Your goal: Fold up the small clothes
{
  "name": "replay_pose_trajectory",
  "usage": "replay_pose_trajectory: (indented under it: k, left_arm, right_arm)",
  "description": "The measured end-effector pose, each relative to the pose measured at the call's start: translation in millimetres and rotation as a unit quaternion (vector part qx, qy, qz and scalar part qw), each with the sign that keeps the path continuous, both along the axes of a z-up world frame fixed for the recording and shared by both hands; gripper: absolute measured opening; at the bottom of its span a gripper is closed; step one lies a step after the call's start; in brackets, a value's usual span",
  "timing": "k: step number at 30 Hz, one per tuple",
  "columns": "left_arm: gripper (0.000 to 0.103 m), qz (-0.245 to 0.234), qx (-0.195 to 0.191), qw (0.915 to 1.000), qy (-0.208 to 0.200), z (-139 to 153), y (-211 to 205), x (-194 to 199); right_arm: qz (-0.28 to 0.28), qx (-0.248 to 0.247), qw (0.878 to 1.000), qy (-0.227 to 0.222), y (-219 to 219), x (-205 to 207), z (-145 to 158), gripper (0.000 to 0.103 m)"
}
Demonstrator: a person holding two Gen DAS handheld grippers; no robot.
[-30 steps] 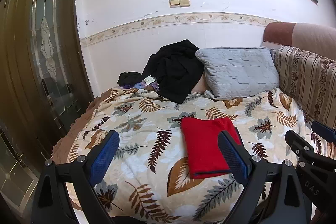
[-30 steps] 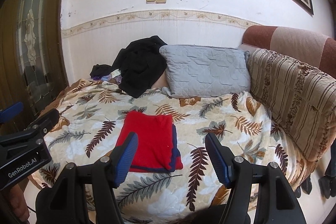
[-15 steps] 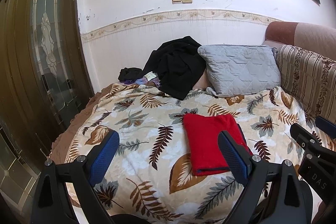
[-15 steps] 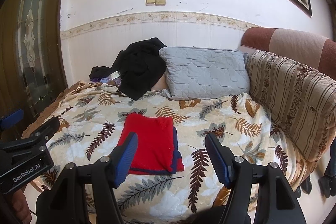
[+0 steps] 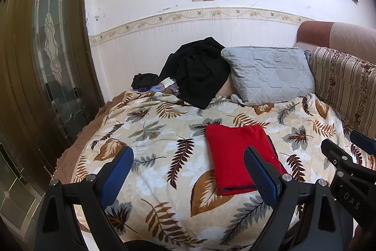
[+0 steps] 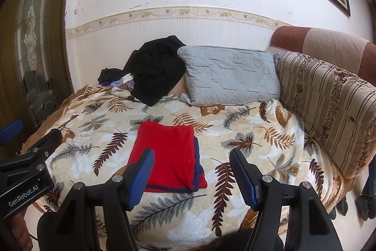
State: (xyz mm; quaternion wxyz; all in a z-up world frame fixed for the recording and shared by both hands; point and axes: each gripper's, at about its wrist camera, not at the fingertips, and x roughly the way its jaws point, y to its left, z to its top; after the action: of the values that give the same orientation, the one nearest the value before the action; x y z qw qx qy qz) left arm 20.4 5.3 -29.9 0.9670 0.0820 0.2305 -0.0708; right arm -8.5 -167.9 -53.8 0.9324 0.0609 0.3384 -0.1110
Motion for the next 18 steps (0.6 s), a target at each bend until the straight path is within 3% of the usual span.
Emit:
replay_pose_trajectory:
  k: [18]
  left_arm:
    - [0.095, -0.006, 0.007, 0.9999, 0.008, -11, -2, 8]
  right_arm:
    - [-0.006, 0.005, 1.0, 0.015, -3, 10, -19, 0.071]
